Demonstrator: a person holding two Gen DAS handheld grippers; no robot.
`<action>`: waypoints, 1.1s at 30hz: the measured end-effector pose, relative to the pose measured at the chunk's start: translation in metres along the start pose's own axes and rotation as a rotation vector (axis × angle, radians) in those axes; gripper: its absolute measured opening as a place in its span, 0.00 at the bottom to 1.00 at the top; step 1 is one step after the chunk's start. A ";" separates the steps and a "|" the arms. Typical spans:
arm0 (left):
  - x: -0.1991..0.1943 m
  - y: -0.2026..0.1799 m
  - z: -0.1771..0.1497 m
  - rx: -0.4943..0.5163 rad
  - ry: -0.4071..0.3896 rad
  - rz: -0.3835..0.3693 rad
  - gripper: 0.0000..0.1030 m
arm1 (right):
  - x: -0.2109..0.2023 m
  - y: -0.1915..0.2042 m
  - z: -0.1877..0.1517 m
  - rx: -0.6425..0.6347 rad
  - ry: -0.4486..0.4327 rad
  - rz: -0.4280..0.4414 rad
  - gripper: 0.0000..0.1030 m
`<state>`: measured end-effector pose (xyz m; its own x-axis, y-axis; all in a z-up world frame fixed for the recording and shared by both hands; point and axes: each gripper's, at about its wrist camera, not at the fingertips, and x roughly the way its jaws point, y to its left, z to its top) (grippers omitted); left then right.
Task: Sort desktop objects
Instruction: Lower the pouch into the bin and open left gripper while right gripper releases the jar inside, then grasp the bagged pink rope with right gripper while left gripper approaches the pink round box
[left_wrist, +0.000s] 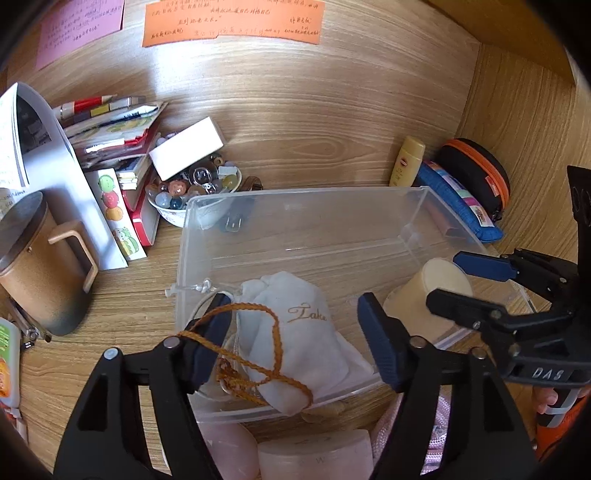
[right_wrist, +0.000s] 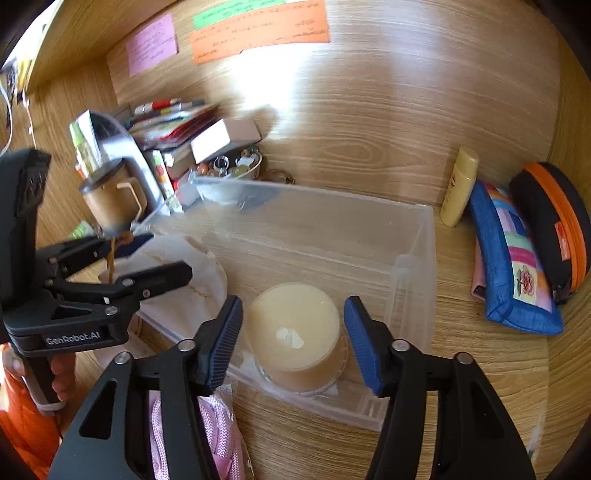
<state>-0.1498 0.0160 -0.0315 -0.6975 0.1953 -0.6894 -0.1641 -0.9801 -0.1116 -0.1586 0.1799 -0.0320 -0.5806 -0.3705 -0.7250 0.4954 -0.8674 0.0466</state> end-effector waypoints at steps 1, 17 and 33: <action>-0.001 -0.001 0.000 0.002 -0.003 -0.002 0.71 | 0.000 0.003 -0.001 -0.013 -0.001 -0.010 0.60; -0.035 -0.010 -0.004 0.051 -0.062 0.008 0.92 | -0.029 0.037 -0.006 -0.153 -0.067 -0.182 0.81; -0.080 -0.008 -0.023 0.066 -0.103 0.050 0.94 | -0.062 0.033 -0.031 -0.079 -0.102 -0.166 0.90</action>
<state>-0.0767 0.0070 0.0084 -0.7735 0.1519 -0.6153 -0.1705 -0.9849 -0.0289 -0.0859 0.1844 -0.0065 -0.7190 -0.2602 -0.6445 0.4345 -0.8920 -0.1245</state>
